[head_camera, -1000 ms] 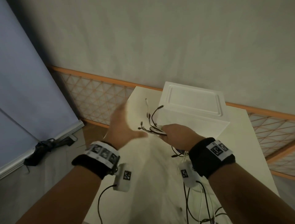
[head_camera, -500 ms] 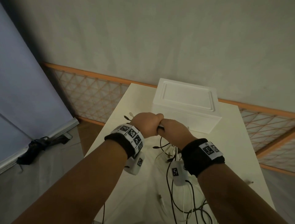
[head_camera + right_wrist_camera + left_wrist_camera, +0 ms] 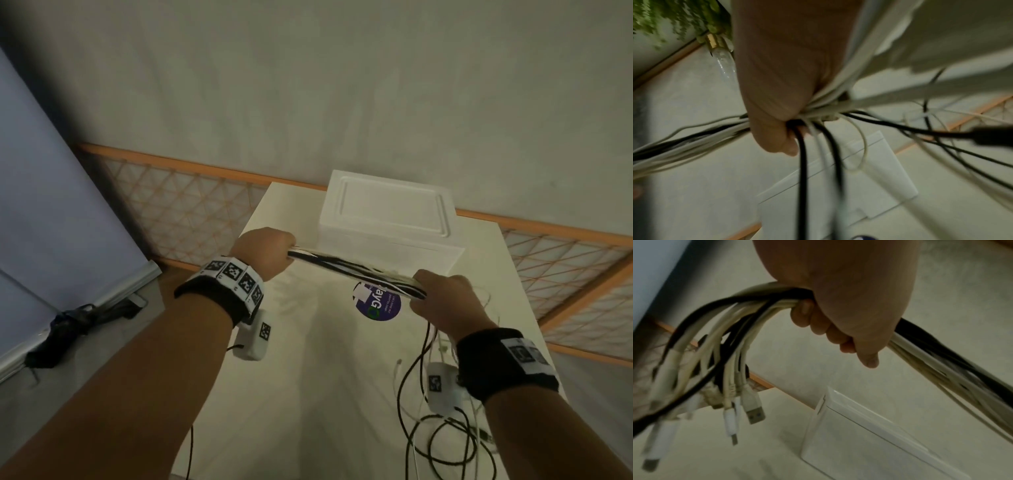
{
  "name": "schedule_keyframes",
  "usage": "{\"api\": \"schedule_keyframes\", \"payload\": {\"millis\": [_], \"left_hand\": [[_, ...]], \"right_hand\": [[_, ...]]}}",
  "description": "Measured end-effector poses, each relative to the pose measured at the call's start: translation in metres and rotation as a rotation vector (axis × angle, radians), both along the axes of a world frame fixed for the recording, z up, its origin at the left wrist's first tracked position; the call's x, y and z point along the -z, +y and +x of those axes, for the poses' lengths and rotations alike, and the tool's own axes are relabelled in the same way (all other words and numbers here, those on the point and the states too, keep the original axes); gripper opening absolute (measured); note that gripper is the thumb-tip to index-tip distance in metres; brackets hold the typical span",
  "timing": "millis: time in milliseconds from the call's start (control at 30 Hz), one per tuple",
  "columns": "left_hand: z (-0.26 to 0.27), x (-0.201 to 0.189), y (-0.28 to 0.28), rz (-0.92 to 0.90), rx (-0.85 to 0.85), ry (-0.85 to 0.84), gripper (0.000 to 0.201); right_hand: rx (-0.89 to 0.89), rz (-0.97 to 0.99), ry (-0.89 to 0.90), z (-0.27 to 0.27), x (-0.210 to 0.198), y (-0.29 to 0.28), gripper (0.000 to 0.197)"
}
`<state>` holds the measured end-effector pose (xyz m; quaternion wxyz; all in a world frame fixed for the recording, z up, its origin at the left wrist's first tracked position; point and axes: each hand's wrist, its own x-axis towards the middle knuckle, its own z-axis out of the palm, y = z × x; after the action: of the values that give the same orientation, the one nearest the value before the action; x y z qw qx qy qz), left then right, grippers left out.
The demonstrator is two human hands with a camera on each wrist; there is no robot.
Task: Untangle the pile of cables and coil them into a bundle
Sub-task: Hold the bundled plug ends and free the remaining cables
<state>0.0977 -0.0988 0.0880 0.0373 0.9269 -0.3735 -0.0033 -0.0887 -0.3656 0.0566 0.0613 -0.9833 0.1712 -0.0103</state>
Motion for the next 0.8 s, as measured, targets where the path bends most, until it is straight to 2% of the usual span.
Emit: {"api": "schedule_keyframes", "payload": {"millis": [67, 100, 167, 233, 300, 400, 467, 667, 733, 800], "left_hand": [[0.008, 0.001, 0.008, -0.041, -0.05, -0.011, 0.017], [0.012, 0.002, 0.013, -0.042, -0.077, -0.022, 0.017], [0.017, 0.003, 0.022, -0.047, -0.12, -0.038, 0.018], [0.017, 0.004, 0.027, -0.091, -0.156, -0.027, 0.017], [0.017, 0.005, 0.026, -0.143, -0.187, -0.024, 0.014], [0.017, 0.004, 0.025, -0.169, -0.209, -0.022, 0.014], [0.016, 0.006, 0.024, -0.163, -0.212, -0.02, 0.016], [0.02, -0.011, 0.033, -0.198, -0.28, -0.03, 0.013], [0.028, -0.026, 0.044, -0.216, -0.318, -0.054, 0.012], [0.034, -0.037, 0.051, -0.169, -0.31, -0.092, 0.01]], "right_hand": [[0.07, -0.119, 0.054, -0.006, -0.006, -0.015, 0.032], [0.108, -0.113, 0.078, -0.009, -0.007, -0.022, 0.042], [0.109, 0.045, 0.085, -0.012, -0.005, -0.03, 0.048], [0.069, 0.293, 0.036, -0.011, -0.005, -0.025, 0.035], [0.032, 0.414, -0.043, -0.007, -0.004, -0.019, 0.024], [0.021, 0.41, -0.135, 0.001, 0.006, -0.013, 0.019], [0.004, 0.363, -0.135, 0.006, 0.017, -0.003, 0.017], [-0.074, 0.35, 0.029, 0.013, 0.046, 0.035, 0.024], [-0.027, 0.304, 0.149, 0.005, 0.063, 0.031, 0.019], [0.06, 0.294, 0.212, 0.002, 0.073, 0.029, 0.025]]}}
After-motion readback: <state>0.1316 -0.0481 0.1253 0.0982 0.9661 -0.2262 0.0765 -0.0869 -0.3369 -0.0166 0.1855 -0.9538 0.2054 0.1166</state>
